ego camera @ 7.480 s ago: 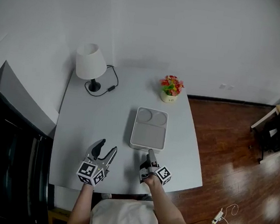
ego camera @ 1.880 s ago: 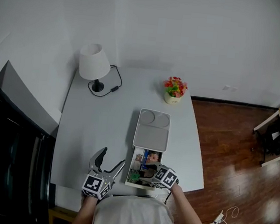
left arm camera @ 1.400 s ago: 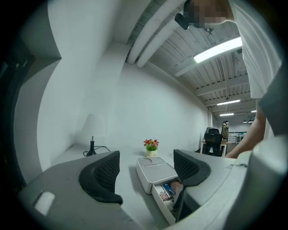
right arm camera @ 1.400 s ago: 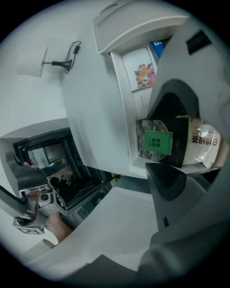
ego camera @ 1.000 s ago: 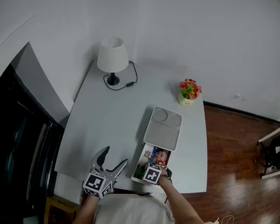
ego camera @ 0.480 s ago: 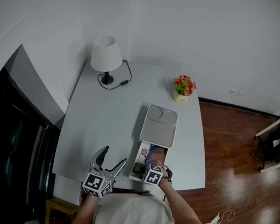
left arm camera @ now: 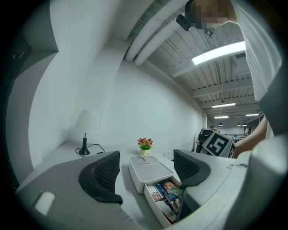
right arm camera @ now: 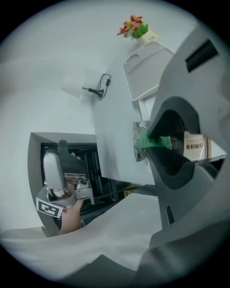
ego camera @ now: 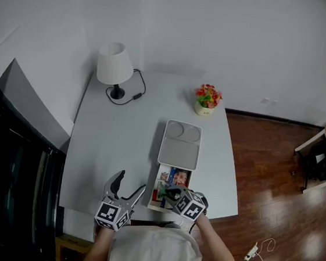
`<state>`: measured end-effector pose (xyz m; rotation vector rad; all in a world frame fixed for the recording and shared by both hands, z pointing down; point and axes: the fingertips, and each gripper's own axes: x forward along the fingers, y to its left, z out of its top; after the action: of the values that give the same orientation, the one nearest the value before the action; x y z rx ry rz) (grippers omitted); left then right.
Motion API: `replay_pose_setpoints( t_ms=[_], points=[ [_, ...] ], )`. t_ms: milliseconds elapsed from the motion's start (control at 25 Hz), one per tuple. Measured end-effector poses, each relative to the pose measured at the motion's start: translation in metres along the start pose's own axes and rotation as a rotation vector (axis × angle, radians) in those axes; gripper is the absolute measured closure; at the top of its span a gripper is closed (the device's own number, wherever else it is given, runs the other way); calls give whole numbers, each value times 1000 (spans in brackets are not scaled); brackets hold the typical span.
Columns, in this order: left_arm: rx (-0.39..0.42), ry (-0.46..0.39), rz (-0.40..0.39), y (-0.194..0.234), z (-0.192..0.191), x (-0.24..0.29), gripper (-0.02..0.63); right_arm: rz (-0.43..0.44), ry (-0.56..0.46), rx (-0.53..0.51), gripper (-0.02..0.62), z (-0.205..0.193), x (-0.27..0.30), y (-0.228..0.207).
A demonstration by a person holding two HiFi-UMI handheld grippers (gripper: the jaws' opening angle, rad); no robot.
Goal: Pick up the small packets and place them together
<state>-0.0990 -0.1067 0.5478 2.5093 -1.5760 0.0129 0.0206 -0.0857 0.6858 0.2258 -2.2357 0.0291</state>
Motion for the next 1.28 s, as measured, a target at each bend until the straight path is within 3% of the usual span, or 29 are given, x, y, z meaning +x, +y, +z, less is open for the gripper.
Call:
replay_pose_setpoints(
  t_ms=[320, 520, 800, 1200, 1240, 1280],
  points=[
    [17, -15, -27, -5, 8, 12, 239, -174, -40, 71, 514, -20, -30, -90],
    [18, -27, -12, -3, 14, 17, 239, -239, 35, 10, 514, -45, -32, -145],
    [28, -32, 5, -7, 18, 19, 239, -240, 118, -41, 512, -73, -19, -188],
    [17, -26, 29, -5, 15, 12, 247, -194, 139, -63, 464, -82, 0, -190],
    [20, -24, 28, -5, 14, 11, 247, -187, 134, -65, 411, -82, 1, -189],
    [24, -20, 25, -6, 13, 11, 247, -182, 133, -66, 316, -83, 1, -188]
  ],
)
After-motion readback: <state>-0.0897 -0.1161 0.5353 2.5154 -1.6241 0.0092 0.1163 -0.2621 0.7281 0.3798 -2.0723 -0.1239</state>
